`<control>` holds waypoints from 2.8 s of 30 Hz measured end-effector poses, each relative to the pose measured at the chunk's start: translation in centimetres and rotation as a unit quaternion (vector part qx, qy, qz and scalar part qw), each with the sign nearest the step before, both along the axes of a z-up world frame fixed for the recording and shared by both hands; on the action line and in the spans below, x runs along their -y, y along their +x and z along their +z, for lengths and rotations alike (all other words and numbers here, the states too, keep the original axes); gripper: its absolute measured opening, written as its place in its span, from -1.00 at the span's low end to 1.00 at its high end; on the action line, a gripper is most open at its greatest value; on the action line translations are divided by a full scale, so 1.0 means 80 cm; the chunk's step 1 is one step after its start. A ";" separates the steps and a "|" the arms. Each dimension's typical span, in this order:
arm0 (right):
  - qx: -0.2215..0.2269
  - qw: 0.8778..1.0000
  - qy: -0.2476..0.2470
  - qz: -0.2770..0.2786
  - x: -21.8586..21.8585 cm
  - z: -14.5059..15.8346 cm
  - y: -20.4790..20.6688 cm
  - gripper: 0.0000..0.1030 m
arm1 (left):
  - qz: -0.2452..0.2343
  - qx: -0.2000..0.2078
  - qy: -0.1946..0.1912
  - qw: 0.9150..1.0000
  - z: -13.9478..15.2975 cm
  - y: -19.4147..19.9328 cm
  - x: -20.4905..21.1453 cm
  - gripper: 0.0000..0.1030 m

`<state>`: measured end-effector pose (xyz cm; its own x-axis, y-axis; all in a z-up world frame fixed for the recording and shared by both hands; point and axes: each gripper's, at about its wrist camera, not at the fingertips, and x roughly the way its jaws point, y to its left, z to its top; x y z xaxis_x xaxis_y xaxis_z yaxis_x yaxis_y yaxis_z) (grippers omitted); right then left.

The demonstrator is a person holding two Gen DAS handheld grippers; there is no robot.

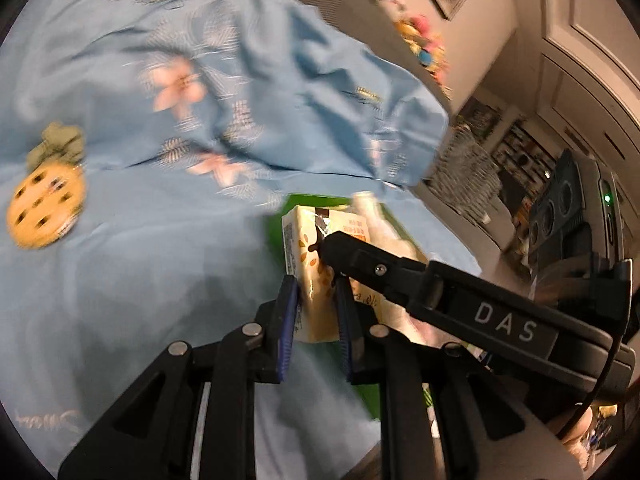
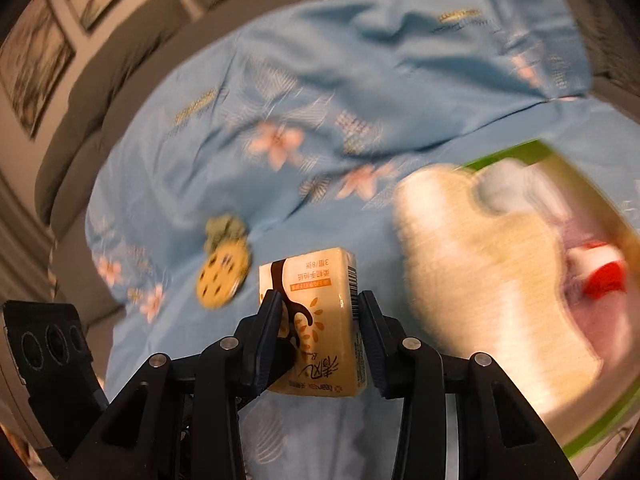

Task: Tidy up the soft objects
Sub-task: 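Lift the juice carton and carry it over the green box, then lower the carton into the box and open the right gripper, then move the right gripper to the yellow cookie plush and grasp it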

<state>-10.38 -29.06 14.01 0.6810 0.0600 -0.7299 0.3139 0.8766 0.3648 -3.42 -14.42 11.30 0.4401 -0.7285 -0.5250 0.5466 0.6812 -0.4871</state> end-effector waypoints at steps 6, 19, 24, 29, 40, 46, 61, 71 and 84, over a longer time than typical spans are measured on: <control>0.034 0.997 0.011 -0.069 0.077 0.022 -0.035 -0.18 | -0.058 0.020 0.003 0.998 0.024 -0.004 0.080 -0.69; 0.019 0.977 0.042 -0.207 0.212 -0.008 -0.089 -0.18 | -0.144 -0.008 0.033 0.989 0.004 -0.008 0.237 -0.70; 0.002 0.973 0.047 -0.224 0.227 -0.022 -0.094 -0.17 | -0.152 -0.030 0.045 0.987 -0.015 -0.007 0.257 -0.69; -0.011 0.971 0.025 -0.236 0.224 -0.026 -0.095 -0.17 | -0.140 -0.041 0.053 0.988 -0.024 -0.008 0.254 -0.64; 0.028 0.970 -0.023 -0.242 0.199 0.004 -0.098 0.53 | -0.099 -0.018 0.055 0.993 -0.002 -0.023 0.202 -0.20; 0.071 0.973 -0.032 -0.216 0.169 0.022 -0.090 0.66 | -0.059 0.005 0.072 0.996 0.009 -0.036 0.163 0.43; 0.116 0.988 -0.083 -0.060 0.021 0.042 -0.036 0.81 | 0.136 0.011 0.120 0.983 0.000 -0.014 -0.042 0.60; 0.046 0.995 -0.074 0.049 -0.097 -0.023 0.051 0.88 | 0.275 -0.054 0.122 0.952 -0.064 0.021 -0.198 0.62; -0.086 0.992 -0.002 0.092 -0.191 -0.155 0.234 0.84 | 0.330 -0.102 0.117 0.931 -0.081 0.036 -0.257 0.62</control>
<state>8.32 -13.79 1.64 0.5238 0.1684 -0.8350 0.2062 0.9261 0.3161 -0.51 6.14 4.84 0.6251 -0.1907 -0.7569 -0.1157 0.9363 -0.3315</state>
